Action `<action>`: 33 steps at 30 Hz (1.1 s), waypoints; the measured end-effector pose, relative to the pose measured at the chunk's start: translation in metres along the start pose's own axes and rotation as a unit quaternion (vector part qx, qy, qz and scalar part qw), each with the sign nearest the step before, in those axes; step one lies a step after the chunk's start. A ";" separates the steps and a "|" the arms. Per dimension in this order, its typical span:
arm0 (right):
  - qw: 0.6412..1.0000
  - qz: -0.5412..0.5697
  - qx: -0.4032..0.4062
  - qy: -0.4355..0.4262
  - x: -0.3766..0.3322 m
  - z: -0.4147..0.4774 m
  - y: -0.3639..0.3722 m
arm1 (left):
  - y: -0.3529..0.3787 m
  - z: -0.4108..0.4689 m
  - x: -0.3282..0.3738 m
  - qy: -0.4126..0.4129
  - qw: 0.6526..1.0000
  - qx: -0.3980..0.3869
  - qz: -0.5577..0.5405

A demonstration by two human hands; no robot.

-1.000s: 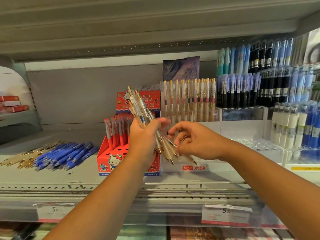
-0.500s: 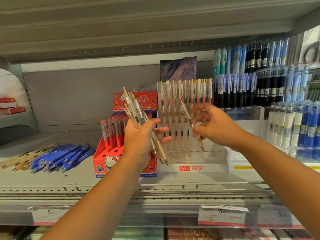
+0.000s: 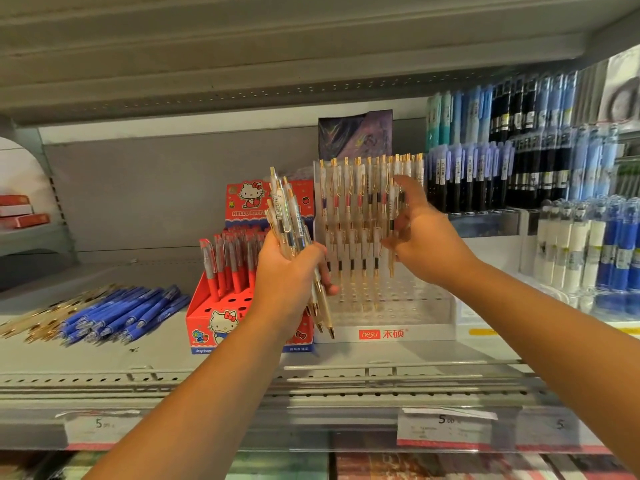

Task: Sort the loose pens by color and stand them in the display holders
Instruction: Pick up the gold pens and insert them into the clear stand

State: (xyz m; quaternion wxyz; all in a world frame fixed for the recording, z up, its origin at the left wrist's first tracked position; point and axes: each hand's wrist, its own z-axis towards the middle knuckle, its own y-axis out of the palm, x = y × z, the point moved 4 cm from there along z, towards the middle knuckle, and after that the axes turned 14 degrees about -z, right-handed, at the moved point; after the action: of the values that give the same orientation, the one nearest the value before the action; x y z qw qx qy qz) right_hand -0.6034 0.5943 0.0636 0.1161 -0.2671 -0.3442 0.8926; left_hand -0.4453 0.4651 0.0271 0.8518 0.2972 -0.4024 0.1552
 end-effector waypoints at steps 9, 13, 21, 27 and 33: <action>1.000 -0.026 -0.012 -0.006 0.003 -0.004 0.013 | -0.001 0.001 -0.003 0.005 1.000 -0.014 -0.002; 0.997 -0.070 -0.027 -0.001 0.011 -0.004 0.016 | 0.001 0.000 -0.002 0.007 1.000 -0.022 -0.004; 0.992 -0.124 -0.020 0.011 0.013 -0.001 0.017 | 0.004 -0.002 -0.003 -0.002 0.998 -0.058 -0.006; 0.981 -0.185 0.063 0.019 0.003 -0.007 0.008 | 0.006 -0.003 -0.004 -0.014 0.997 -0.072 -0.019; 0.989 0.139 0.044 -0.028 -0.028 -0.011 -0.002 | 0.008 -0.005 -0.004 -0.017 0.996 -0.089 -0.005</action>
State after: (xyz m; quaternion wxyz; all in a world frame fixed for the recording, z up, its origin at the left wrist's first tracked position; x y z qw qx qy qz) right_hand -0.5739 0.5911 0.0689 -0.0069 -0.2820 -0.2677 0.9213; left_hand -0.4492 0.4739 0.0245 0.8687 0.2247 -0.4277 0.1094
